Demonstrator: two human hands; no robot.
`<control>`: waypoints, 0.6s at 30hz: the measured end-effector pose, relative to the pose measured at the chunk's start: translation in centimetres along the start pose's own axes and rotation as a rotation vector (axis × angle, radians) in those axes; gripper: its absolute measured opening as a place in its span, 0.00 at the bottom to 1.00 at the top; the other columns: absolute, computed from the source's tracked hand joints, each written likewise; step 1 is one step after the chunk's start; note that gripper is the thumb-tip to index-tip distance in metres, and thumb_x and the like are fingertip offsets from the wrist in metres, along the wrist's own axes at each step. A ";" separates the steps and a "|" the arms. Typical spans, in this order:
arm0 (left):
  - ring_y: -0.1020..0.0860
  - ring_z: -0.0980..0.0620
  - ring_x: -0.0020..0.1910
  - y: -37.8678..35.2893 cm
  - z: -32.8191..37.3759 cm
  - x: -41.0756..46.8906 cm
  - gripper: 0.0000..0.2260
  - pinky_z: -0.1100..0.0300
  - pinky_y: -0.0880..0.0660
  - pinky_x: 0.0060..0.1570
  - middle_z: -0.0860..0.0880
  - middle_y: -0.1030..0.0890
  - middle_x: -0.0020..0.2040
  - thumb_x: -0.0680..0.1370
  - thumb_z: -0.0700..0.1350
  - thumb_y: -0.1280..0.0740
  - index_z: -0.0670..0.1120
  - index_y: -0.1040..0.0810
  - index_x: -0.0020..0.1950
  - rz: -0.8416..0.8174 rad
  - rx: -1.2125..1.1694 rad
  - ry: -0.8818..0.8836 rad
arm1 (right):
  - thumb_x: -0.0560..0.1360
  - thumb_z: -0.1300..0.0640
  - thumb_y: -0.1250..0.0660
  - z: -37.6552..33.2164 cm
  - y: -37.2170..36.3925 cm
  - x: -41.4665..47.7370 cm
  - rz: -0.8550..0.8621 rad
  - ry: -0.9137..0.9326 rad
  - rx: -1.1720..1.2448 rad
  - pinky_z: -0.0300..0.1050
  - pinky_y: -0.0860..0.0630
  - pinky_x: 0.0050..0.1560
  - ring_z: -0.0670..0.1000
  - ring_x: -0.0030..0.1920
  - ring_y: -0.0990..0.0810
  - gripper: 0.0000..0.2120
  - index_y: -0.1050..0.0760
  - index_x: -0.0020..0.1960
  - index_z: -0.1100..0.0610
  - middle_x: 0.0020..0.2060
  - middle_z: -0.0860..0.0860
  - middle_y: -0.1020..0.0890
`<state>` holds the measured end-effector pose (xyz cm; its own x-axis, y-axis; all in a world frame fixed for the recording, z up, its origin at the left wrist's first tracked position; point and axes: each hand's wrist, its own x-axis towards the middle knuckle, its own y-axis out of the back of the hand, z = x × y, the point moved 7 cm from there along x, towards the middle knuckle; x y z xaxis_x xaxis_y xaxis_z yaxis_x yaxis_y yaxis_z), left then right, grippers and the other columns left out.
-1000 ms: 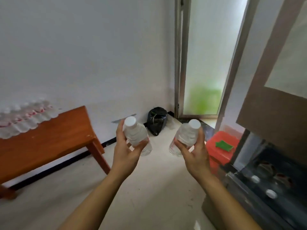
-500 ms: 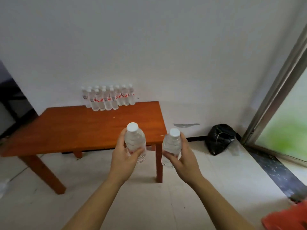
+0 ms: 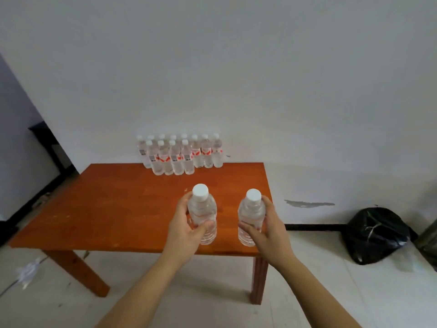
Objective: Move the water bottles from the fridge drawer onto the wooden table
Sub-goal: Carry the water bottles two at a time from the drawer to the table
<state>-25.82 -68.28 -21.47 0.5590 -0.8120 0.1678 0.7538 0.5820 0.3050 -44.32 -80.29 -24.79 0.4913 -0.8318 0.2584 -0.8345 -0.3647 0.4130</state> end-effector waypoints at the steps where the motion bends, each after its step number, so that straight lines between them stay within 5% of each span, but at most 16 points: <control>1: 0.29 0.78 0.56 -0.7 -0.4 2.1 0.35 0.72 0.30 0.50 0.68 0.27 0.59 0.72 0.43 0.23 0.63 0.38 0.69 -0.005 0.002 0.019 | 0.72 0.48 0.25 1.0 -0.2 2.3 -0.009 -0.012 0.014 0.29 0.31 0.57 0.43 0.62 0.25 0.36 0.44 0.70 0.36 0.63 0.39 0.26; 4: 0.26 0.68 0.60 -1.9 -1.4 8.0 0.35 0.64 0.27 0.58 0.66 0.26 0.61 0.70 0.42 0.22 0.66 0.37 0.67 -0.011 0.027 0.071 | 0.72 0.48 0.24 2.9 -0.5 8.7 -0.058 -0.021 0.014 0.25 0.30 0.51 0.42 0.62 0.25 0.36 0.43 0.70 0.36 0.62 0.37 0.27; 8: 0.24 0.57 0.62 -2.2 -2.5 15.1 0.35 0.57 0.26 0.63 0.62 0.25 0.62 0.70 0.41 0.22 0.62 0.36 0.68 0.014 0.059 0.096 | 0.72 0.47 0.24 4.5 -1.3 17.0 -0.102 -0.030 0.005 0.37 0.28 0.65 0.42 0.65 0.28 0.39 0.46 0.73 0.37 0.67 0.38 0.29; 12: 0.23 0.54 0.62 -1.7 -4.3 21.1 0.33 0.53 0.25 0.64 0.60 0.24 0.61 0.70 0.40 0.22 0.61 0.34 0.66 0.026 0.079 0.111 | 0.72 0.46 0.25 6.4 -3.2 23.6 -0.143 -0.084 -0.039 0.43 0.33 0.67 0.45 0.70 0.31 0.47 0.51 0.81 0.46 0.73 0.44 0.31; 18: 0.26 0.54 0.65 -0.7 -8.7 30.3 0.34 0.53 0.26 0.64 0.65 0.28 0.62 0.68 0.38 0.21 0.67 0.32 0.62 0.063 0.085 0.067 | 0.69 0.47 0.22 8.4 -7.2 31.9 -0.162 -0.006 -0.203 0.28 0.39 0.60 0.42 0.63 0.31 0.36 0.35 0.72 0.45 0.67 0.43 0.32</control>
<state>-6.41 -92.96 -24.76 0.6281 -0.7677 0.1268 0.6862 0.6234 0.3750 -24.71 -107.66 -26.83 0.6128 -0.7718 0.1699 -0.6774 -0.4023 0.6158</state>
